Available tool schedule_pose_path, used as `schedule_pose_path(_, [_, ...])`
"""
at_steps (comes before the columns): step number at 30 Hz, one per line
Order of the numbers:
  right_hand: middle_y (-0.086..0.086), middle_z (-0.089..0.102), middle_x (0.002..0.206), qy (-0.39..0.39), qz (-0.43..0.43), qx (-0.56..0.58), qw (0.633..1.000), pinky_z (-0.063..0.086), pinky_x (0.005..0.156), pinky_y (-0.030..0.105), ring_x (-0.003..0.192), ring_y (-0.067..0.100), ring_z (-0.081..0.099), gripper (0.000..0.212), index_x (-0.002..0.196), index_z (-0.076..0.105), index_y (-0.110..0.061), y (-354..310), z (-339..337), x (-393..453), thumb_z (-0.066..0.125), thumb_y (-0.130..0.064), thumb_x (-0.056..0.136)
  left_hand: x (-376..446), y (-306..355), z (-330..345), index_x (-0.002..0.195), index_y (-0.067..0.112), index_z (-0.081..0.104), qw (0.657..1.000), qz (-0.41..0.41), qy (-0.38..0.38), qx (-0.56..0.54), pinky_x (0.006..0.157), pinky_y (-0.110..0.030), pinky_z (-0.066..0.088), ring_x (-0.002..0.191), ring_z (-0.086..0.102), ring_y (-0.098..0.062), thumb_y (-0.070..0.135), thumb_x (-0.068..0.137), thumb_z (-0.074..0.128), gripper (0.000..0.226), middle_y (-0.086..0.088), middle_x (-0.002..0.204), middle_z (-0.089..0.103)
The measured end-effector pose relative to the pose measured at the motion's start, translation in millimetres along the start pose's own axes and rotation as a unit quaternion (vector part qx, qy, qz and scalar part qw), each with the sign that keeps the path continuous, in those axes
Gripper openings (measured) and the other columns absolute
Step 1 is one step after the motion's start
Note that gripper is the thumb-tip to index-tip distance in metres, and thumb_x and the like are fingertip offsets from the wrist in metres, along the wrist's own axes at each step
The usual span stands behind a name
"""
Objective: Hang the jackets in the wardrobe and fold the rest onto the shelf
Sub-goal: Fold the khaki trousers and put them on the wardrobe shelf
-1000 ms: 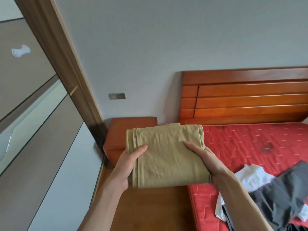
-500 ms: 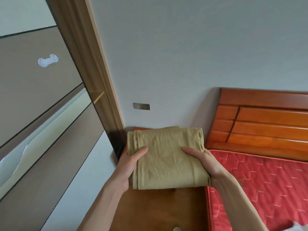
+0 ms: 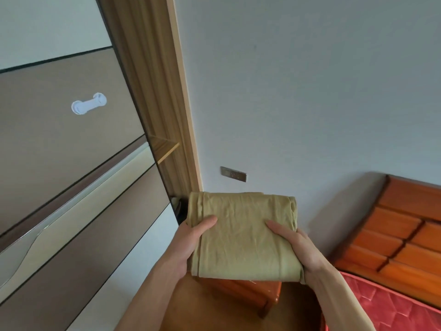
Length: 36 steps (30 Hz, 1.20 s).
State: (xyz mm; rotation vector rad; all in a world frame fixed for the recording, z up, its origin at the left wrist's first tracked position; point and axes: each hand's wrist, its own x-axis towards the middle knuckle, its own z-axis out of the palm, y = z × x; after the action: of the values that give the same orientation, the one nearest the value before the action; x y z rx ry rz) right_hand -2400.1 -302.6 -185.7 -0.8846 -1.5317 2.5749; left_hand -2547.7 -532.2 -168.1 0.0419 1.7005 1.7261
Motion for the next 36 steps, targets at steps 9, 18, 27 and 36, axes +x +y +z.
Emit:
schedule_pose_path(9, [0.014,0.076,0.120,-0.037,0.028,-0.068,0.997,0.063,0.080,0.043,0.108,0.035,0.075,0.056,0.114,0.078,-0.020,-29.9,40.2,103.4,0.096,-0.047,0.068,77.1,41.7,-47.1,0.122,0.023,0.073,1.000,-0.014,0.017,-0.019,0.069,-0.032,0.062,0.097,0.079,-0.022,0.041,0.081,0.085,0.047,-0.002,0.109,0.080])
schedule_pose_path(18, [0.019,0.071,0.129,-0.051,0.009,-0.014,0.999,0.061,0.088,0.051,0.117,0.041,0.070,0.058,0.127,0.071,-0.013,-52.6,81.6,187.3,0.093,-0.033,0.078,161.2,95.7,-94.6,0.127,0.021,0.071,1.000,-0.007,-0.008,0.002,0.086,-0.040,0.060,0.105,0.077,-0.023,0.045,0.075,0.089,0.061,-0.003,0.115,0.079])
schedule_pose_path(27, [0.018,0.070,0.132,-0.053,0.001,0.028,0.998,0.060,0.089,0.053,0.119,0.042,0.068,0.053,0.126,0.073,-0.016,-77.4,87.5,243.6,0.091,-0.034,0.079,229.5,124.0,-113.3,0.121,0.041,0.076,0.997,-0.015,-0.066,-0.027,0.095,-0.040,0.057,0.116,0.072,-0.015,0.084,0.081,0.062,0.060,0.006,0.123,0.077])
schedule_pose_path(36, [0.018,0.069,0.133,-0.058,-0.023,0.061,0.996,0.061,0.086,0.050,0.120,0.040,0.068,0.068,0.138,0.062,-0.012,-118.7,83.8,297.7,0.089,-0.034,0.080,333.5,172.6,-172.3,0.122,0.018,0.071,0.540,0.279,0.090,0.789,0.128,-0.039,0.015,0.126,0.058,-0.021,0.026,0.103,0.051,0.029,-0.001,0.122,0.070])
